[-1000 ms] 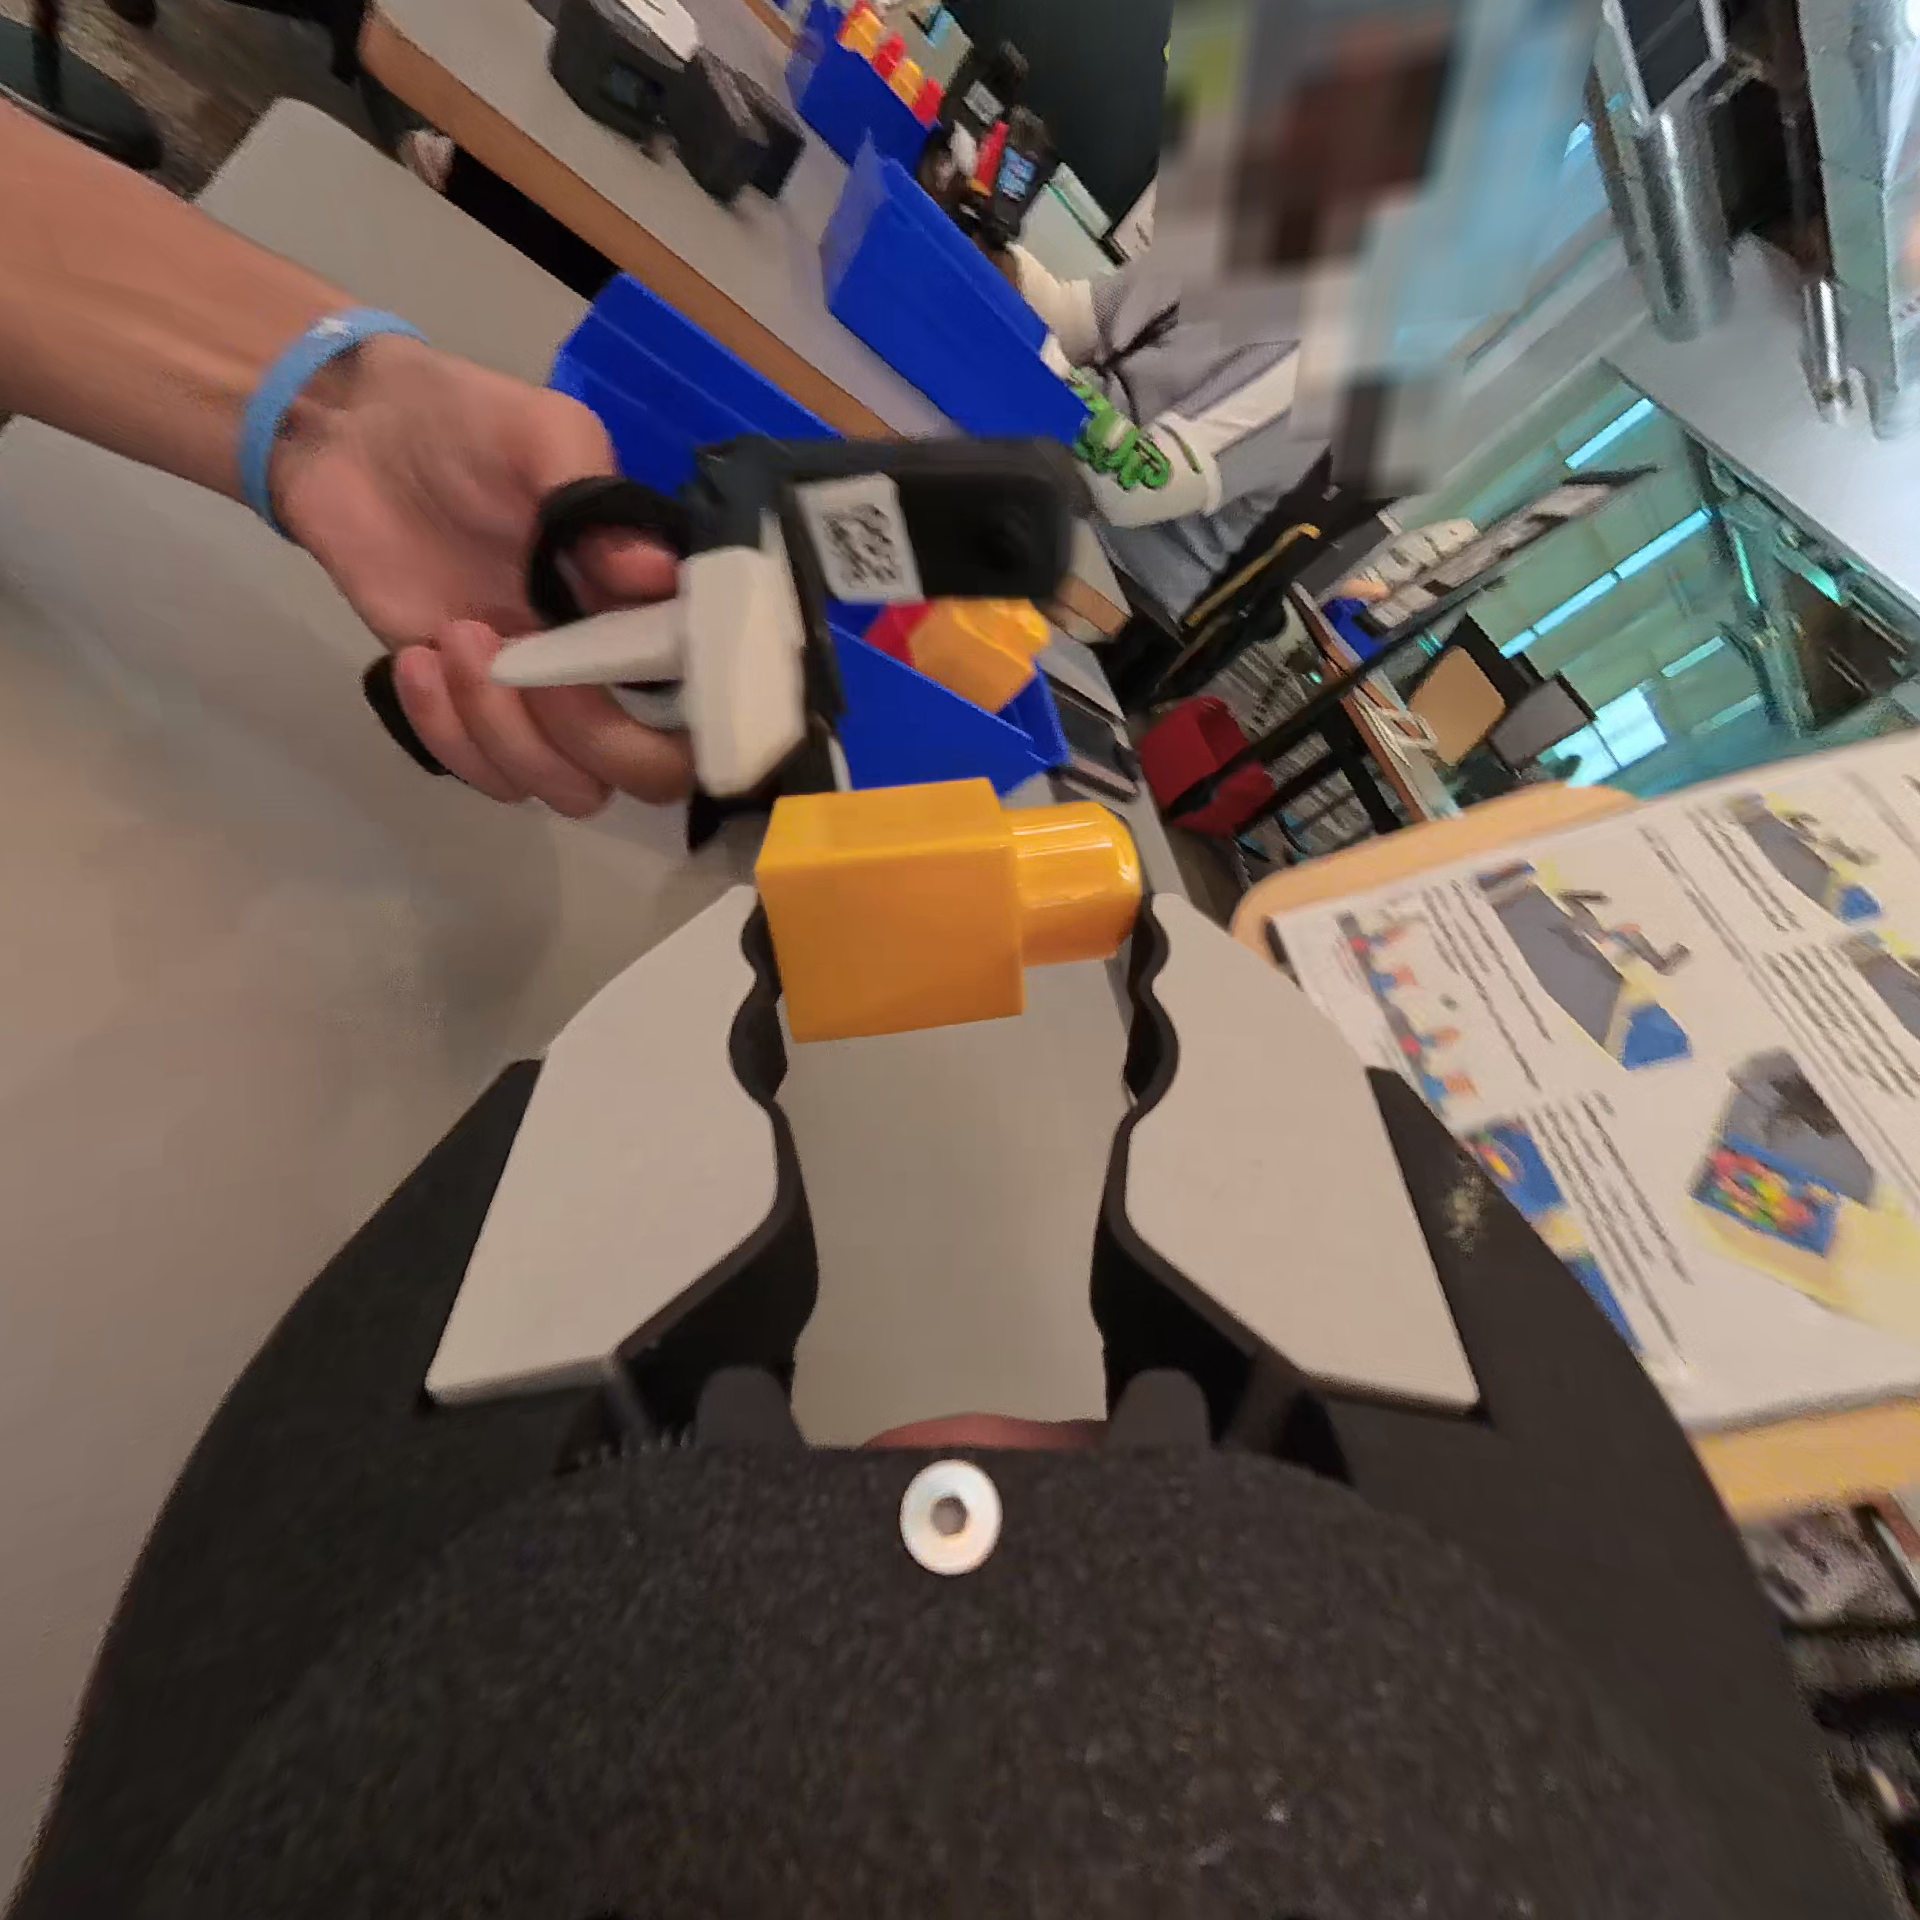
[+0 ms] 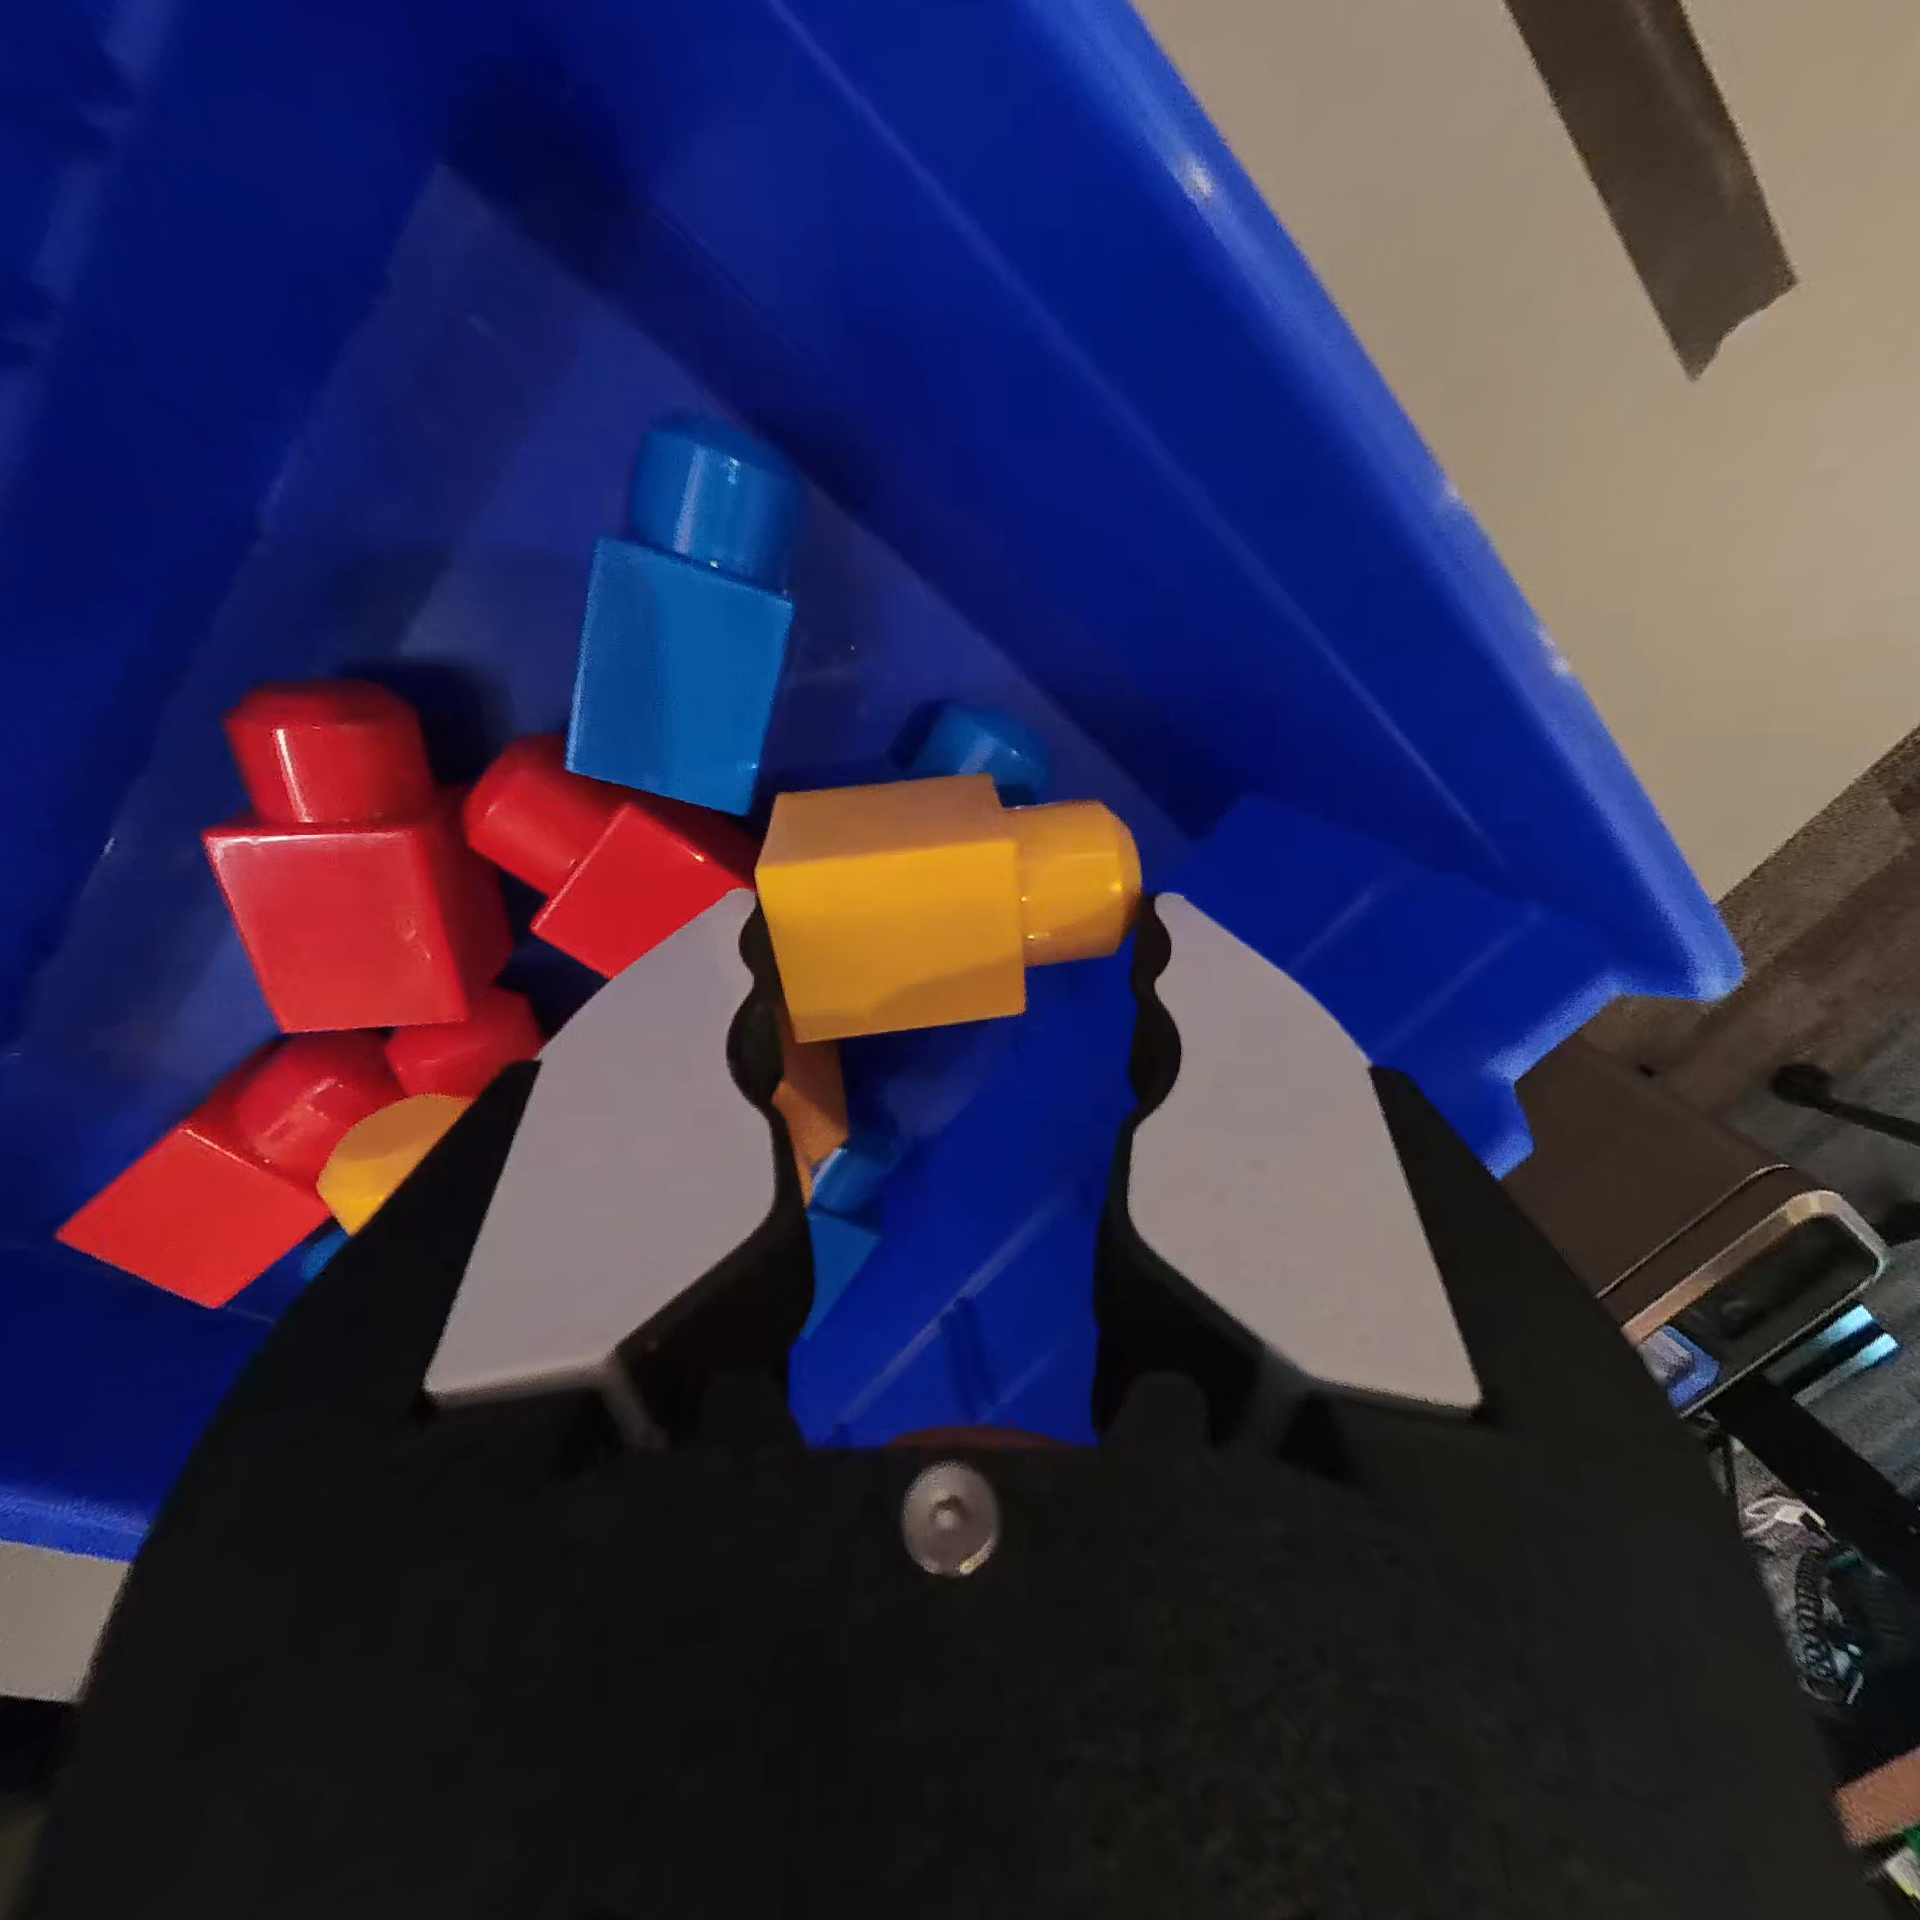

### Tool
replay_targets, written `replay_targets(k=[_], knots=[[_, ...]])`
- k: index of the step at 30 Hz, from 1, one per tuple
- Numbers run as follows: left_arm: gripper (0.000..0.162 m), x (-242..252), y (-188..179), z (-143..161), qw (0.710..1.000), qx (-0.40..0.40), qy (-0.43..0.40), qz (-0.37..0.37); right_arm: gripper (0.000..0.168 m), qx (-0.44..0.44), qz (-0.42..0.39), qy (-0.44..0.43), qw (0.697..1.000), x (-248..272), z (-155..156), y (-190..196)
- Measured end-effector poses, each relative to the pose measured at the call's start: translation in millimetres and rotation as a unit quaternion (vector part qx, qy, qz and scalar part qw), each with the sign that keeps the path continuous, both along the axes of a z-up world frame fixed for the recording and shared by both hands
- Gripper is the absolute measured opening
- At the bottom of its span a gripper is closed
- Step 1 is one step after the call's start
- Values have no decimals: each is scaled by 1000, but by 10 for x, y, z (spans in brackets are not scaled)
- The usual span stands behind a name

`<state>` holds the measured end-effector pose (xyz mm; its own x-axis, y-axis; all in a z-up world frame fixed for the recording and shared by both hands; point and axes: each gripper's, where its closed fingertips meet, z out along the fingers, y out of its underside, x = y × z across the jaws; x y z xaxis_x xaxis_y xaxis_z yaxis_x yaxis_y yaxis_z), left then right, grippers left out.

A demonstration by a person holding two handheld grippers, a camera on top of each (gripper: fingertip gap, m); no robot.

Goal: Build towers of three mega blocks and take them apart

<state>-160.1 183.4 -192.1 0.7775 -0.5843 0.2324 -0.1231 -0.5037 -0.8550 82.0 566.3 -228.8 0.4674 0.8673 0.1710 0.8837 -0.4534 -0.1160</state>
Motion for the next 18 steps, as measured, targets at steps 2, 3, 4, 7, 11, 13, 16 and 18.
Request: replay_targets(k=[2,3,4,7,11,13,16,18], knots=[[69,-14,0,-3,1000,0,0,1,68,26,-7,9,1000,13,84,20],[69,-27,5,-4,1000,2,5,3,69,44,-9,30,999,-12,170,2],[69,-40,12,-2,1000,6,10,6,70,62,-11,61,996,-54,277,-48],[69,-51,27,21,1000,13,16,11,73,135,-18,146,980,-103,660,-318],[66,-82,48,52,999,19,15,26,60,158,-1,375,913,-416,1040,-1225],[62,-130,68,76,999,23,14,39,60,142,11,456,878,-526,1002,-1733],[60,-221,105,133,997,34,8,63,57,119,14,542,832,-622,846,-2327],[59,-265,120,154,997,38,5,73,57,114,2,571,813,-655,756,-2550]])
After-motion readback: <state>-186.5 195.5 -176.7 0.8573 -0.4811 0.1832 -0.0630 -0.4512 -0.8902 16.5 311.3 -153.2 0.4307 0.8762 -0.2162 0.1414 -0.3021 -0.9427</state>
